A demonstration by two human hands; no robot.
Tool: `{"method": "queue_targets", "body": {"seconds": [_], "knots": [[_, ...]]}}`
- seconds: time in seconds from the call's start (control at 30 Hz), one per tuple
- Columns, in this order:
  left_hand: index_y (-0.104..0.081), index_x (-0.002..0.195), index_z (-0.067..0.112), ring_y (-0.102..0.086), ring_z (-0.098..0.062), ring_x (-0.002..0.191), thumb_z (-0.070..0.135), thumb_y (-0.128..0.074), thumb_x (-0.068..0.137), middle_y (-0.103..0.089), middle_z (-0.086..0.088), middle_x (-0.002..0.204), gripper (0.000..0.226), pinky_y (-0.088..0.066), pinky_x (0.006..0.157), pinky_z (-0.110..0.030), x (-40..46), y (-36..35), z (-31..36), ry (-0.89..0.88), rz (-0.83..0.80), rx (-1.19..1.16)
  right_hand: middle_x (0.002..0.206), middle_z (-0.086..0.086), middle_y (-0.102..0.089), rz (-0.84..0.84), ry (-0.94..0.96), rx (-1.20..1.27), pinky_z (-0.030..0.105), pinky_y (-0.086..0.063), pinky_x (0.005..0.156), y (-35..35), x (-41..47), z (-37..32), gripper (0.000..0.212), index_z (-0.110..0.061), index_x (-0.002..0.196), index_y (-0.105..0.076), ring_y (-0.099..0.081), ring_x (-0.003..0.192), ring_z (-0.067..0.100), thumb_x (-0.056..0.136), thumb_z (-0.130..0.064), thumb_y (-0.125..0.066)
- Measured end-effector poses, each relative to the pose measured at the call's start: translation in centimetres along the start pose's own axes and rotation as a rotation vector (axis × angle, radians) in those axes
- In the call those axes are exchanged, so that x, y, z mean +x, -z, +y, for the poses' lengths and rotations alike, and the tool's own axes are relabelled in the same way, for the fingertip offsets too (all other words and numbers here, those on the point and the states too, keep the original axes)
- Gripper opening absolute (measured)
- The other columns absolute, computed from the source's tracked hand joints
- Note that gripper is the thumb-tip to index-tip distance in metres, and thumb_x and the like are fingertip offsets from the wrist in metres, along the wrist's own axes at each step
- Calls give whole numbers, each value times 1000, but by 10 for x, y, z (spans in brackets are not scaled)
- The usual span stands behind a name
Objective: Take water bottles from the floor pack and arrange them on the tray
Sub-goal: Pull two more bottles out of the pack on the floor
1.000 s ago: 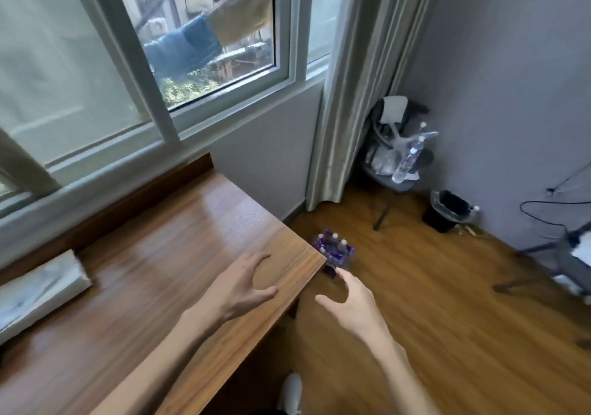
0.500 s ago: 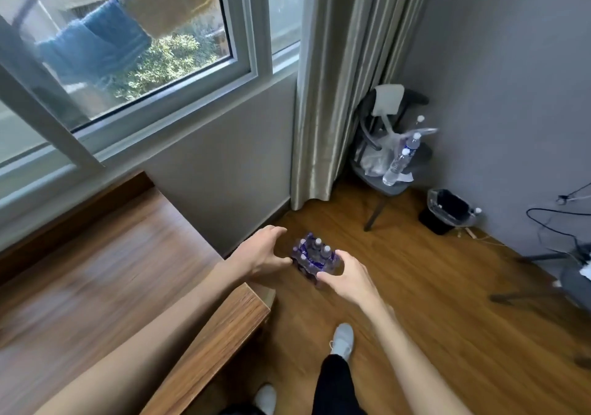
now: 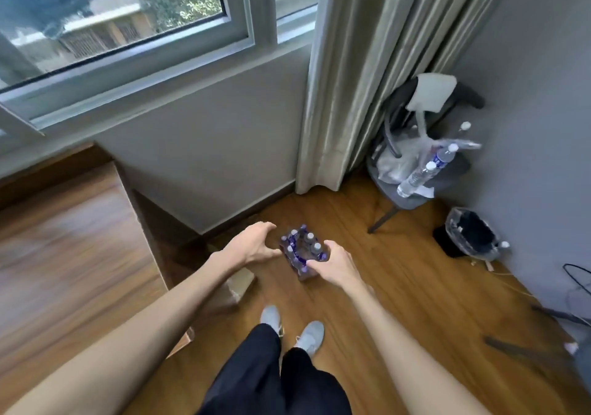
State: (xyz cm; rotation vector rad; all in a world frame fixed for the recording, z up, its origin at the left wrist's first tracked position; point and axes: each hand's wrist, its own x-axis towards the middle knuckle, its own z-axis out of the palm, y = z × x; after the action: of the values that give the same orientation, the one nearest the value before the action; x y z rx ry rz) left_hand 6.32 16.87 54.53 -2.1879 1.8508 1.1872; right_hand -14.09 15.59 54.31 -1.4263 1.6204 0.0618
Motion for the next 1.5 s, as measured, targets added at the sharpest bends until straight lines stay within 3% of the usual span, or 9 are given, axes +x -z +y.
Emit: {"method": "queue_targets", "body": {"seconds": [0.43, 0.57, 0.8, 0.9, 1.03, 1.17, 1.23, 1.33, 1.5], "knots": [[-55, 127, 1, -58, -34, 117, 30, -69, 83, -61, -20, 130, 55, -50, 96, -39, 192, -85, -23, 99, -139, -81, 142, 11, -54, -59, -141, 11, 34, -40, 103, -43, 209, 59, 69, -12, 143, -45, -46, 135, 28, 81, -26, -73], [-56, 125, 2, -60, -36, 114, 24, -68, 84, -63, -20, 124, 48, -49, 92, -36, 273, -148, -43, 85, -197, -94, 129, 10, -62, -59, -186, 70, 29, -44, 89, -91, 292, 106, 60, -13, 132, -54, -55, 124, 28, 77, -27, -75], [-50, 128, 12, -57, -24, 95, 32, -66, 80, -61, -12, 114, 55, -42, 75, -27, 424, -298, -112, 48, -236, -35, 138, 12, -56, -30, -210, 114, 30, -41, 101, -192, 442, 204, 56, -9, 138, -48, -48, 133, 28, 86, -16, -67], [-48, 132, 7, -58, -34, 111, 14, -62, 84, -58, -16, 126, 51, -42, 78, -27, 478, -350, -133, 74, -211, -26, 145, 15, -46, -41, -194, 41, 34, -38, 107, -231, 496, 244, 59, -8, 141, -43, -41, 138, 30, 87, -17, -65], [-35, 143, -8, -39, -37, 134, 0, -41, 100, -37, -28, 149, 44, -31, 89, -25, 535, -398, -148, -12, -202, 24, 148, 13, -41, 39, -145, -83, 45, -39, 109, -276, 550, 285, 57, -14, 138, -44, -45, 135, 32, 86, -22, -64], [-37, 141, -7, -47, -29, 121, 3, -45, 99, -52, -20, 125, 44, -42, 83, -18, 561, -427, -162, -35, -112, 26, 133, 11, -49, 167, -82, -220, 45, -47, 100, -295, 582, 307, 47, -15, 136, -50, -51, 125, 32, 90, -18, -60], [-48, 127, 0, -55, -37, 111, 8, -62, 86, -49, -22, 120, 44, -45, 86, -33, 569, -437, -164, -44, -67, 1, 127, 11, -49, 226, -49, -305, 42, -49, 94, -296, 590, 313, 36, -11, 126, -59, -50, 120, 31, 90, -12, -60], [-50, 115, 6, -61, -40, 92, 5, -66, 77, -48, -21, 115, 41, -38, 70, -32, 574, -441, -164, -82, -33, 16, 130, 12, -45, 235, 13, -414, 42, -49, 92, -296, 598, 319, 36, -9, 127, -59, -48, 119, 32, 92, -2, -53], [-51, 118, 6, -62, -43, 95, 3, -65, 82, -53, -20, 117, 38, -45, 75, -44, 577, -444, -161, -116, 42, 81, 134, 15, -46, 157, 113, -508, 44, -50, 90, -295, 599, 318, 35, -4, 125, -54, -52, 122, 34, 92, 7, -51]]}}
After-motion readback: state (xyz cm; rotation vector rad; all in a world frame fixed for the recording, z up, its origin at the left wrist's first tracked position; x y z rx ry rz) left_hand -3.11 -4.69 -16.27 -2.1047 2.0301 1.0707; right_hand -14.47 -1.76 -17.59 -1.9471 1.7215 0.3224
